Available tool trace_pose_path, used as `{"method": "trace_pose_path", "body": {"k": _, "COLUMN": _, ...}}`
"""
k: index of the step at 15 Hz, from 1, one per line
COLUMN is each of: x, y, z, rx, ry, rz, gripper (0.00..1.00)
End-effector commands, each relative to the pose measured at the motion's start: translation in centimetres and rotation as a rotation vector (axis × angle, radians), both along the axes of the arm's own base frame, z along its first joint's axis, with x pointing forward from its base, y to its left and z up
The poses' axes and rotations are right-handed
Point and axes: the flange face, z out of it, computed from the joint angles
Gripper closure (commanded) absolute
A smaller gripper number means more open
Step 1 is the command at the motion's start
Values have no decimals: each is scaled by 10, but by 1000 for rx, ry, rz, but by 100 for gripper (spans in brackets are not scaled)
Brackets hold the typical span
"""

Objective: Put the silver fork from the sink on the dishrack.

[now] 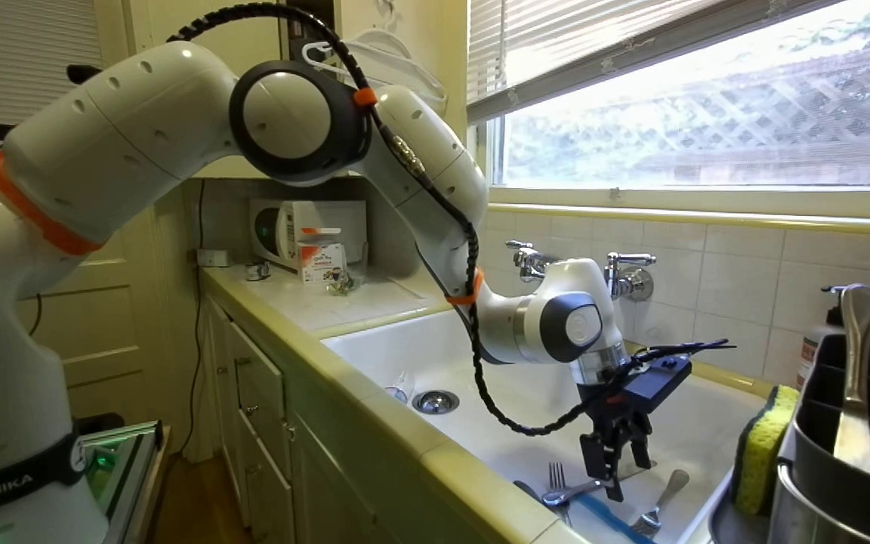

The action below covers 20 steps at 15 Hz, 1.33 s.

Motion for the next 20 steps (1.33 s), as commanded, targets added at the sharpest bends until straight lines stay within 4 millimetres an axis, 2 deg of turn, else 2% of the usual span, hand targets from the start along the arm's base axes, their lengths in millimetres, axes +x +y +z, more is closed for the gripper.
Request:
{"method": "trace_pose_path", "body": {"k": 1, "x": 9, "y": 6, "z": -22, "rx": -2, "ry": 38, "rz": 23, "gripper": 10}}
{"method": "trace_pose_path", "body": {"k": 7, "x": -10, "y": 23, "z": -48, "rx": 9, "ry": 13, "rz": 4, "gripper": 16}}
{"method": "trace_pose_path", "body": {"k": 11, "x": -21, "y": 13, "z": -56, "rx": 24, "ry": -23, "rz": -59, "gripper": 20}}
{"method": "trace_pose_path", "body": {"k": 14, "x": -22, "y": 2, "z": -58, "rx": 29, "ry": -23, "rz": -91, "gripper": 30}}
{"method": "trace_pose_path", "body": {"k": 15, "x": -19, "y": 1, "z": -56, "rx": 28, "ry": -21, "rz": -91, "gripper": 44}}
{"method": "trace_pose_path", "body": {"k": 20, "x": -10, "y": 3, "z": -50, "rx": 34, "ry": -7, "rz": -91, "gripper": 83}}
